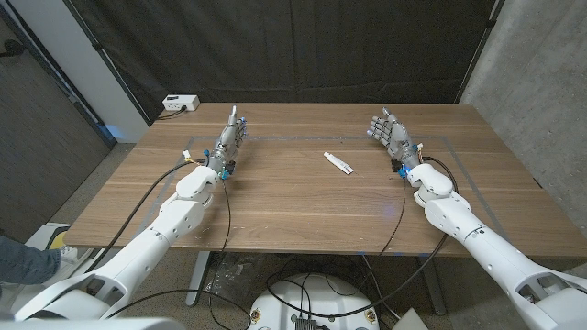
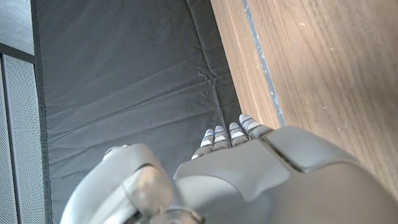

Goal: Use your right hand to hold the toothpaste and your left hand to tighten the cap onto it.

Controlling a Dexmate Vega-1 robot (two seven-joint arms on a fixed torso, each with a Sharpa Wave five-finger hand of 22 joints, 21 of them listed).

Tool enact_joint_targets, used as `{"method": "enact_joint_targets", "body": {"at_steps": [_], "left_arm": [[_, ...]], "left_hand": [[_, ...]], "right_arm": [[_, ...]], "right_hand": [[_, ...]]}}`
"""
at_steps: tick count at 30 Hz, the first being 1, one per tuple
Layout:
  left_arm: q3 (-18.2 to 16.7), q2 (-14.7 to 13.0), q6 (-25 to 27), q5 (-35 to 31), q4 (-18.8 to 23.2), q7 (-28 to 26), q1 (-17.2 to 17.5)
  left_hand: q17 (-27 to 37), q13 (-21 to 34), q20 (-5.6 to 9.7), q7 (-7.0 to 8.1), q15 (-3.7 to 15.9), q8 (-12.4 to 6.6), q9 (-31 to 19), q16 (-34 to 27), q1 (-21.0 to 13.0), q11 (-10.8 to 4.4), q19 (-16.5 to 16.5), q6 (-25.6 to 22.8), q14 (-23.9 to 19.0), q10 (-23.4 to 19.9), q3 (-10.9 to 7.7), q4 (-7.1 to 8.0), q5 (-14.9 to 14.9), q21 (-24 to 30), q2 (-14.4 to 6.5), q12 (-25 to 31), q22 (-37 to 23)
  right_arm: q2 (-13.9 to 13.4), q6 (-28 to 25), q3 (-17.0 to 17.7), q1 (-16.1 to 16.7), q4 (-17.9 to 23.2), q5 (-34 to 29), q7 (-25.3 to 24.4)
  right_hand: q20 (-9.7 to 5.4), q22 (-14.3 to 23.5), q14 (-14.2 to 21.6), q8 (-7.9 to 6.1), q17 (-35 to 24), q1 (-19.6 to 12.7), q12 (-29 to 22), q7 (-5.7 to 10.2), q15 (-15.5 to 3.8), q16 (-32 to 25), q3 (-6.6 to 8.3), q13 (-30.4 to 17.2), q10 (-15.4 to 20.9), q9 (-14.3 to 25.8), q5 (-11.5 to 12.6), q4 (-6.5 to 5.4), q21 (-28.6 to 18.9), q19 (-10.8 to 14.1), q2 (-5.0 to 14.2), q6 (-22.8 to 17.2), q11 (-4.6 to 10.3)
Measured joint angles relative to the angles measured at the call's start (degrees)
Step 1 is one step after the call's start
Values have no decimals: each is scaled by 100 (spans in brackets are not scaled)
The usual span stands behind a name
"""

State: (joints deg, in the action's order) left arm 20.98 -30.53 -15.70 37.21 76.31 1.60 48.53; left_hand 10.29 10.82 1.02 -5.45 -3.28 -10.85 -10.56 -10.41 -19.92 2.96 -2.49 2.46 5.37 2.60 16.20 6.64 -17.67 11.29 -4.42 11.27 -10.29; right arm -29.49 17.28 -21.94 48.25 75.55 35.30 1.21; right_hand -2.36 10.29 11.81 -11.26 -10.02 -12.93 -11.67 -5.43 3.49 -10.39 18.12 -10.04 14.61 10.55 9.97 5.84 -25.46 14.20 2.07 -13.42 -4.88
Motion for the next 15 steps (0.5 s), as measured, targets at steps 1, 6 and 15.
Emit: {"method": "enact_joint_targets", "body": {"at_steps": [1,6,15], "left_arm": [[-9,-25,29,-11,55,-30,17],[-32,-123,87,-64,286,-127,108],[-61,-276,117,-151,619,-219,274]], "left_hand": [[0,0,0,0,0,0,0,0,-10,0,0,0,0,0,0,0,0,0,-10,0,0],[0,-1,0,0,0,0,0,0,-45,0,0,0,0,0,0,0,0,0,-45,0,0],[0,-1,-45,8,40,-42,1,-65,-231,-12,130,-138,-199,-185,-27,-74,0,85,-59,69,1]], "right_arm": [[-13,40,-15,8,26,-46,-12],[-34,215,-36,69,110,-213,-97],[-135,616,-31,366,421,-781,-545]], "right_hand": [[0,0,0,0,0,1,0,0,0,0,0,0,0,0,0,0,0,0,0,0,0],[0,0,24,-84,0,-135,-22,140,-23,0,72,0,52,14,19,75,0,0,0,-267,38],[1,0,145,-105,1,-341,-88,197,-116,-15,114,0,302,26,44,212,0,104,3,-334,194]]}}
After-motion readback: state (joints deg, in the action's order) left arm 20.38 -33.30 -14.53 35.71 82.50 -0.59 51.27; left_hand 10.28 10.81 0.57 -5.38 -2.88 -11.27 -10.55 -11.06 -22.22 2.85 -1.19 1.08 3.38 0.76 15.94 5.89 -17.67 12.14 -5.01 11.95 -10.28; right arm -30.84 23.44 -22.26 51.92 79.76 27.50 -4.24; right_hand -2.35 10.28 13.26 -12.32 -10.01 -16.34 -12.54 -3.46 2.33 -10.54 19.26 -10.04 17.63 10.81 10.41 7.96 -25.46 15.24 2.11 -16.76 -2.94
